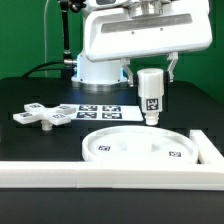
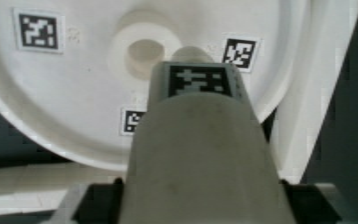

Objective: Assemble round table

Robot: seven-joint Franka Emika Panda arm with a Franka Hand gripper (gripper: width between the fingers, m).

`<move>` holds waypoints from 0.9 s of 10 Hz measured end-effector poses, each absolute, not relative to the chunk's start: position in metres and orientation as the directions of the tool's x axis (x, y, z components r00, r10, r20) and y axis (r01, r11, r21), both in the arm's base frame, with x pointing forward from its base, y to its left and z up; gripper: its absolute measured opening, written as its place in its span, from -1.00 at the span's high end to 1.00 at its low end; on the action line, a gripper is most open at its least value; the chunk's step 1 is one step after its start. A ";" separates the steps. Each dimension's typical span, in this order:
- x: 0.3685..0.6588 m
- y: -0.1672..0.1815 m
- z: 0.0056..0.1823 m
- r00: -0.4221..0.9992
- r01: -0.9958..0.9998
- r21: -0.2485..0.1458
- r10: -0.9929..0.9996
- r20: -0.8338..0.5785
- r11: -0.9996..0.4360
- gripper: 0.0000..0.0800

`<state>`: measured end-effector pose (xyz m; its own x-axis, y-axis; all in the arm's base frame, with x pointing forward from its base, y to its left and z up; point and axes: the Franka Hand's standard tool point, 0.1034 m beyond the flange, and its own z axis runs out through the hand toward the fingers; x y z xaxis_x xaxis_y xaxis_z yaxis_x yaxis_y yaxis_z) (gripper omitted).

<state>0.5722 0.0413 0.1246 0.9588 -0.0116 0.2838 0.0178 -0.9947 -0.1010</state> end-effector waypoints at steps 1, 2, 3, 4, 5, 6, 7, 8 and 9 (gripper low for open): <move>0.578 0.032 0.126 0.957 0.030 -0.092 0.002 0.289 -0.995 -0.02; 0.576 0.035 0.125 0.958 0.025 -0.095 -0.003 0.286 -0.995 -0.02; 0.576 0.035 0.124 0.958 0.027 -0.095 -0.001 0.286 -0.995 -0.02; 0.576 0.035 0.124 0.958 0.026 -0.095 -0.002 0.285 -0.995 -0.02; 0.576 0.035 0.124 0.958 0.026 -0.095 -0.002 0.285 -0.995 -0.02; 0.576 0.034 0.122 0.958 0.051 -0.086 0.024 0.285 -0.995 -0.02; 0.580 0.034 0.117 0.955 0.105 -0.068 0.081 0.286 -0.992 -0.02; 0.583 0.035 0.116 0.953 0.117 -0.064 0.093 0.288 -0.991 -0.02; 0.582 0.036 0.115 0.952 0.122 -0.061 0.099 0.289 -0.991 -0.02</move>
Offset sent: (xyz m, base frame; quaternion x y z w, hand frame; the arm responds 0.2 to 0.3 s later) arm 0.0000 0.0000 0.0000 0.0000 0.0000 0.0000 1.0000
